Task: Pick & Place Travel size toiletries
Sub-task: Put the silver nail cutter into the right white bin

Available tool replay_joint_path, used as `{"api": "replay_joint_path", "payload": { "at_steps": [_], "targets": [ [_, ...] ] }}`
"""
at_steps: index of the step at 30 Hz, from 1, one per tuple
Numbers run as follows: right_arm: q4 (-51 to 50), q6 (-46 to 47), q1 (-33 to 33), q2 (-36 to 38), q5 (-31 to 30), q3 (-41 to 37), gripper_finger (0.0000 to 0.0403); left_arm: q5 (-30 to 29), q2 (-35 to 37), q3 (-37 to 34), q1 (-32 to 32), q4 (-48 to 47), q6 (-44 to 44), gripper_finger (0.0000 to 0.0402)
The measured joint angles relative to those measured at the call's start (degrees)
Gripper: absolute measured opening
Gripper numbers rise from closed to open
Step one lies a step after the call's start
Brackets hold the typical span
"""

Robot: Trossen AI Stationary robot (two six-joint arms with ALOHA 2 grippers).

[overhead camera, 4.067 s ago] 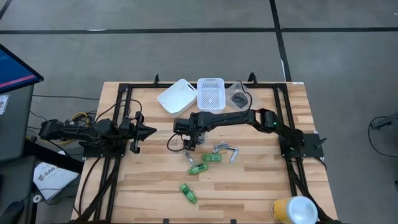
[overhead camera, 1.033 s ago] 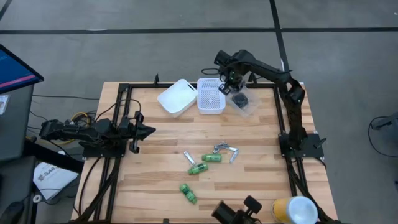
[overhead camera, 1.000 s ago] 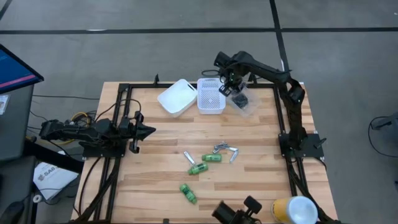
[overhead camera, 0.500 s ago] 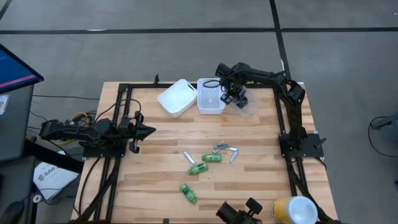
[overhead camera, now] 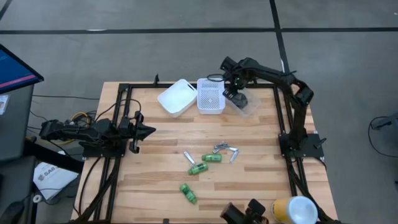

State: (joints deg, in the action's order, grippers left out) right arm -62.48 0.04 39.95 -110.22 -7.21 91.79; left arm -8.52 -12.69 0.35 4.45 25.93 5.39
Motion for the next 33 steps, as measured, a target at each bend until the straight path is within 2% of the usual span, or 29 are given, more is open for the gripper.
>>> {"api": "replay_joint_path", "payload": {
  "at_steps": [3, 5, 10, 16, 21, 26, 33],
  "targets": [
    [-0.1, -0.5, -1.4, 4.3, 3.2, 0.0, 0.0238, 0.0, 0.0, 0.0, 0.0, 0.0, 0.0, 0.0002],
    [-0.3, -0.6, -3.2, 7.3, 5.6, 0.0, 0.0251, 0.0, 0.0, 0.0, 0.0, 0.0, 0.0, 0.0002],
    [-3.4, -1.4, -10.9, 13.2, 8.8, 0.1, 0.0253, 0.0, 0.0, 0.0, 0.0, 0.0, 0.0, 0.0002],
    [-7.1, -0.2, -22.3, 14.4, 8.9, -2.1, 0.0255, 0.0, 0.0, 0.0, 0.0, 0.1, 0.0, 0.0002],
    [-7.3, 1.5, -30.0, 14.4, 8.8, -8.4, 0.0256, 0.0, 0.0, 0.0, 0.0, 0.1, 0.0, 0.0002],
    [-5.8, 4.0, -35.0, 14.4, 8.9, -17.1, 0.0256, 0.0, 0.0, 0.0, 0.0, 0.1, 0.0, 0.0002],
    [7.7, 7.2, -38.1, 14.4, 12.2, -26.9, 0.0256, 0.0, 0.0, 0.0, 0.0, 0.1, 0.0, 0.0002]
  ]
}}
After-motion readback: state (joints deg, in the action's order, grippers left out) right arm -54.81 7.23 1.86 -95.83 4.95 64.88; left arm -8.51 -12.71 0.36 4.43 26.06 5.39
